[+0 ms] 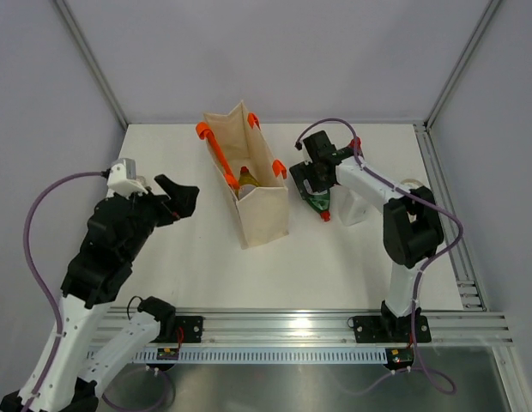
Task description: Place the personal care products into the canvas bag
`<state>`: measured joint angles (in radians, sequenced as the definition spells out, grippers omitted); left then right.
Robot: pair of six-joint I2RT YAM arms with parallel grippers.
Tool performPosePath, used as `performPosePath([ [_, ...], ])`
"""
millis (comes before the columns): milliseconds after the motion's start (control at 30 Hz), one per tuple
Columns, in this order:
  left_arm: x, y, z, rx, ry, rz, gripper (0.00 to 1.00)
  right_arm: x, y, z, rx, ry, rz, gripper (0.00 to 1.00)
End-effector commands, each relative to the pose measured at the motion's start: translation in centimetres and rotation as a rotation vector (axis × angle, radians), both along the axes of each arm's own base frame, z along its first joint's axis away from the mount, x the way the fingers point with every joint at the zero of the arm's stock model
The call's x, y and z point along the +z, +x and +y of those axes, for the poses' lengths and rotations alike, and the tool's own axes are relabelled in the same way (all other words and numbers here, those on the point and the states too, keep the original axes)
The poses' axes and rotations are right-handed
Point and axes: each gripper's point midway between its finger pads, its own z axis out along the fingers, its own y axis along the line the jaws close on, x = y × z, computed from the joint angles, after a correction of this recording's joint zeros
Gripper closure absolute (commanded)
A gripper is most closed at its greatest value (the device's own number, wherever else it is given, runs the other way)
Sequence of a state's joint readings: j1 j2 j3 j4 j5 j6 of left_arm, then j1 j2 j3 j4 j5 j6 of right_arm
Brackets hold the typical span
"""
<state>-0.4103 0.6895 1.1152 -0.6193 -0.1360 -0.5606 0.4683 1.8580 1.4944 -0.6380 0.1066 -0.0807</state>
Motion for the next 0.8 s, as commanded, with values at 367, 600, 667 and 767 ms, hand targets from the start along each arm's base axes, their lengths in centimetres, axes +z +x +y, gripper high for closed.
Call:
performPosePath([
  [367,-12.8,-2.2,0.7,0.092,-0.089,0.285,0.01,-4.9,4.4,1.2,-0.080,-0.087,0.029,0.00],
  [600,-13.4,-2.4,0.1,0.071,-0.122,0.302,0.01,-8.7,4.3,1.5,-0.094,-0.133,0.150,0.01],
  [667,-13.5,-2.5,0.1,0.072,-0.127,0.301,0.01,-9.6,3.9,1.1,-0.095,-0.157,0.177,0.01],
  [767,-13.5,-2.6,0.0,0.068,-0.139,0.302,0.01,-11.1,2.8,1.1,-0.073,-0.161,0.247,0.11],
])
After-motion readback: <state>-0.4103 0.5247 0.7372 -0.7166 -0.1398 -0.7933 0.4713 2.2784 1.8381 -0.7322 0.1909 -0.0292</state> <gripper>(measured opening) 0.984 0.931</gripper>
